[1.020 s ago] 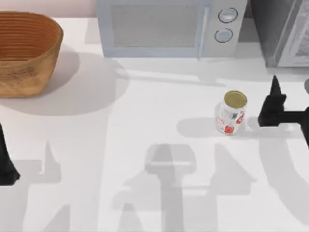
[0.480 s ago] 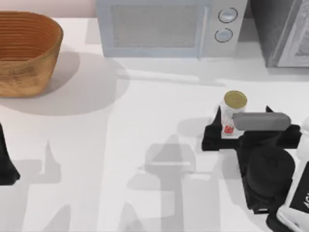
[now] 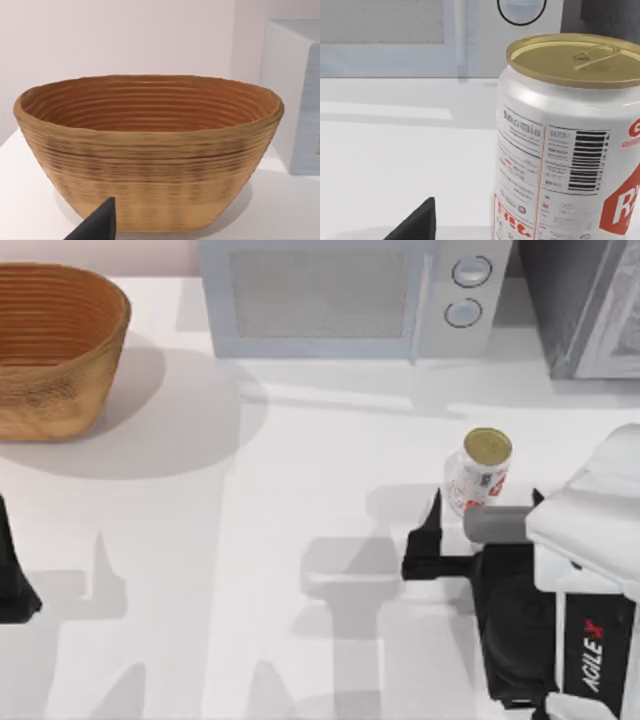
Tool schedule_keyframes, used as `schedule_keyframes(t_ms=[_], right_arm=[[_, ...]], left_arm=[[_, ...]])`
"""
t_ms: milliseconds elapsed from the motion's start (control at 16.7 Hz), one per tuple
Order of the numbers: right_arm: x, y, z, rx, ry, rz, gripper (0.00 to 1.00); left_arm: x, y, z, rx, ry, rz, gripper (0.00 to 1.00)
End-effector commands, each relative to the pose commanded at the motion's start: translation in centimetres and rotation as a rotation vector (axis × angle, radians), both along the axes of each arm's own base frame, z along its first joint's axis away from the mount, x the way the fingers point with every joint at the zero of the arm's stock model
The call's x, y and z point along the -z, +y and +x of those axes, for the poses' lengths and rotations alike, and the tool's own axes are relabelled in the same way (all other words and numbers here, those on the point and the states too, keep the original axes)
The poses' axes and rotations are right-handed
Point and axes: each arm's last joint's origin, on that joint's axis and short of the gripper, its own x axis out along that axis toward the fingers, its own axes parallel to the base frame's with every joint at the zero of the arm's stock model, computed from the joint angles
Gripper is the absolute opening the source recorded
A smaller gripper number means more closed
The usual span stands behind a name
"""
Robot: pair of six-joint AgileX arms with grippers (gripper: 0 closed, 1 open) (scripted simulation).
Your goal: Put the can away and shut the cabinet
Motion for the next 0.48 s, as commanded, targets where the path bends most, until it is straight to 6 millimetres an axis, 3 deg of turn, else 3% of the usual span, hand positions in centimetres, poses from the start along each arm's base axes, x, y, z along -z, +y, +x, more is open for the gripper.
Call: schedule_keyframes(t_ms=[240,480], right_arm=[[0.0,-0.1,0.5,0.001,0.001,-0.001,1.00],[0.4,0.1,3.5,0.000,0.000,0.000,1.00]], left_arm=[[0.0,0.0,0.0,0.000,0.000,0.000,1.00],[0.0,0.0,0.0,0.000,0.000,0.000,1.00]])
